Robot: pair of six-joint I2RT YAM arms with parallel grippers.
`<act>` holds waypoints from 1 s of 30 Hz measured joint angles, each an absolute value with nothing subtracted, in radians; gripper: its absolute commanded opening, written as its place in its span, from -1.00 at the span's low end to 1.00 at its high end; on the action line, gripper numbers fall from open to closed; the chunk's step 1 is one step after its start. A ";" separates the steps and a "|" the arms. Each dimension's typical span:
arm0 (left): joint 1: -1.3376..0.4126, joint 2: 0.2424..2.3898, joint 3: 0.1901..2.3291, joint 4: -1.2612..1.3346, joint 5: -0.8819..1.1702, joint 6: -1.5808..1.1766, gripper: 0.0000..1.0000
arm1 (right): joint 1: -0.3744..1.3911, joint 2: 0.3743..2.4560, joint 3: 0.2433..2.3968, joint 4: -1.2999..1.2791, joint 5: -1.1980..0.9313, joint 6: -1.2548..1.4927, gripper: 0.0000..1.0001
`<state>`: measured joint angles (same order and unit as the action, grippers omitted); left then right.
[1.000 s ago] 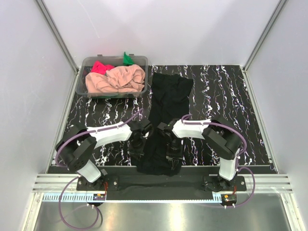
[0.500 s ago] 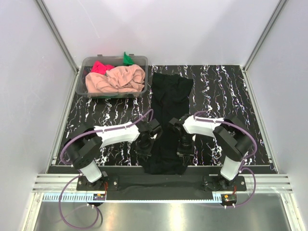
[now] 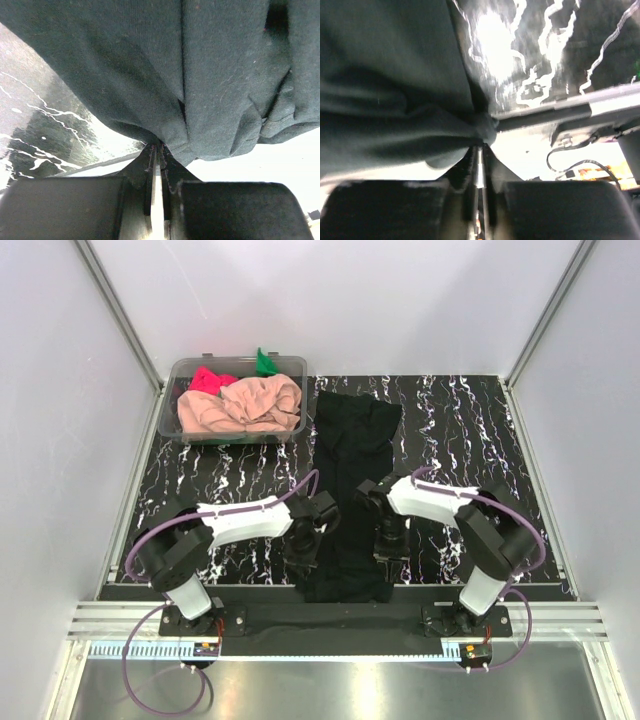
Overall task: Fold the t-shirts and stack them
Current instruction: Fold the tshirt
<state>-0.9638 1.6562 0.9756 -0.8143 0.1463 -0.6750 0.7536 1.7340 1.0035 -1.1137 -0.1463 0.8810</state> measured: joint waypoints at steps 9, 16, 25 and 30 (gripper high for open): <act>-0.968 1.590 1.055 -0.909 0.065 -0.689 0.05 | 0.754 1.550 1.089 -1.227 -0.084 0.896 -0.38; -0.860 1.419 1.267 -1.015 -0.059 -0.666 0.05 | 0.751 1.310 1.473 -1.280 0.096 0.885 -0.38; -0.673 1.409 1.392 -1.042 -0.113 -0.597 0.09 | 0.570 1.335 1.507 -1.239 0.161 0.755 -0.34; -0.640 1.753 1.585 -1.020 -0.063 -0.546 0.09 | 0.488 1.589 1.542 -1.134 0.127 0.651 -0.31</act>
